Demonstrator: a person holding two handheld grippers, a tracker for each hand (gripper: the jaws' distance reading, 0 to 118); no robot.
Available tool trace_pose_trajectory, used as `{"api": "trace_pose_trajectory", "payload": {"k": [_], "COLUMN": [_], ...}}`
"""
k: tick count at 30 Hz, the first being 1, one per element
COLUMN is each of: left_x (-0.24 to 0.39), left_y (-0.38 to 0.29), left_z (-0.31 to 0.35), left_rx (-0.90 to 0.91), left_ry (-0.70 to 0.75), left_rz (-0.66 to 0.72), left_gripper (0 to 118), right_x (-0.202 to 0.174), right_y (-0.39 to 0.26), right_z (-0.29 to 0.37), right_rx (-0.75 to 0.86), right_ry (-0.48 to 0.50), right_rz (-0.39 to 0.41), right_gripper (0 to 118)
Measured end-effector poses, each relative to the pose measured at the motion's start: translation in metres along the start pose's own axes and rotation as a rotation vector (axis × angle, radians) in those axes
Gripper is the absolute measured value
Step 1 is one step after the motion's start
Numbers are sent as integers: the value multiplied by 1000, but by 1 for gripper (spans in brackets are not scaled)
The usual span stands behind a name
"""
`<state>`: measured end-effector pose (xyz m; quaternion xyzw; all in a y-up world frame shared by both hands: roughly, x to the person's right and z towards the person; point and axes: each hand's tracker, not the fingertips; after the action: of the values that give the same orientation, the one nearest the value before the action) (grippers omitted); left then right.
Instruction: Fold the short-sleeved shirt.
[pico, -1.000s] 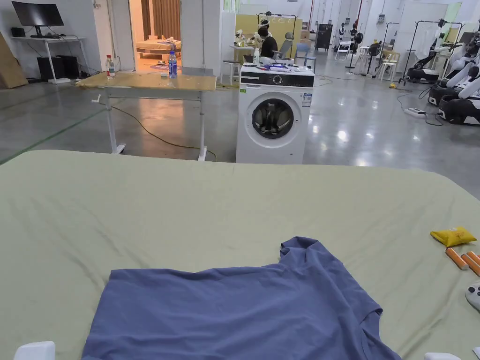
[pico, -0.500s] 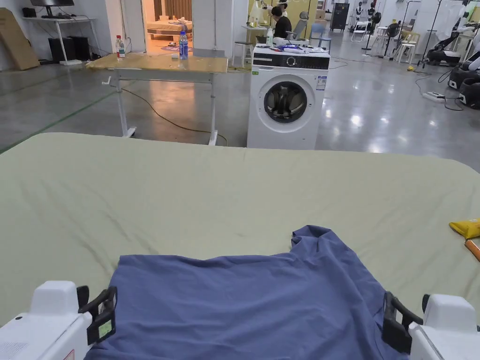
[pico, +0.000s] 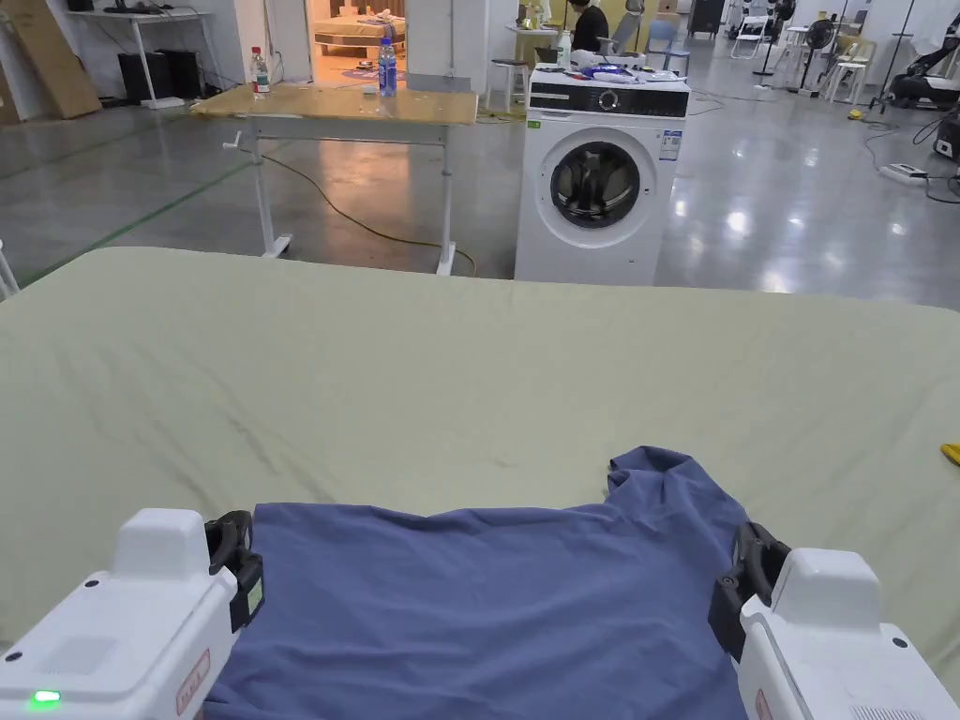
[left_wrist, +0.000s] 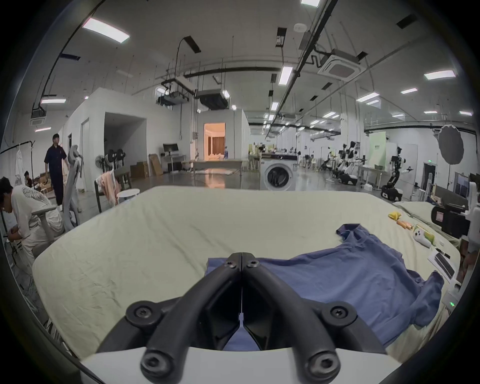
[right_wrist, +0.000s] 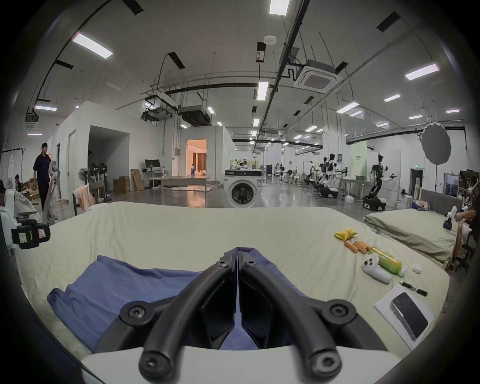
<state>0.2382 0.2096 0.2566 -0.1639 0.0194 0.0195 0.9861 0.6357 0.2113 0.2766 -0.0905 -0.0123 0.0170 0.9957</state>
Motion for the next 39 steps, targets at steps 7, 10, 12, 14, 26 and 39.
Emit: {"api": "trace_pose_trajectory", "payload": {"k": [7, 10, 12, 14, 26, 39], "left_x": [-63, -78, -84, -87, -55, -41], "left_y": [22, 29, 32, 34, 5, 1], "left_z": [-105, -156, -186, -211, -275, -267], "left_rx": [-231, -339, -405, -451, -673, -610], "left_ry": [-17, -62, -89, -94, -12, -67], "left_rz": [106, 108, 120, 131, 5, -107], "left_gripper": [0, 0, 0, 11, 67, 0], "right_x": [6, 11, 16, 19, 33, 50], "right_y": [-14, -21, -26, -30, -51, -44], "right_z": [-17, -26, -32, -37, -60, -97], "right_rx": [-75, -109, -135, -157, -246, -309], "right_ry": [19, 6, 4, -5, -59, -58], "right_rz": [42, 53, 50, 55, 84, 49], "right_gripper": [0, 0, 0, 0, 0, 1]}}
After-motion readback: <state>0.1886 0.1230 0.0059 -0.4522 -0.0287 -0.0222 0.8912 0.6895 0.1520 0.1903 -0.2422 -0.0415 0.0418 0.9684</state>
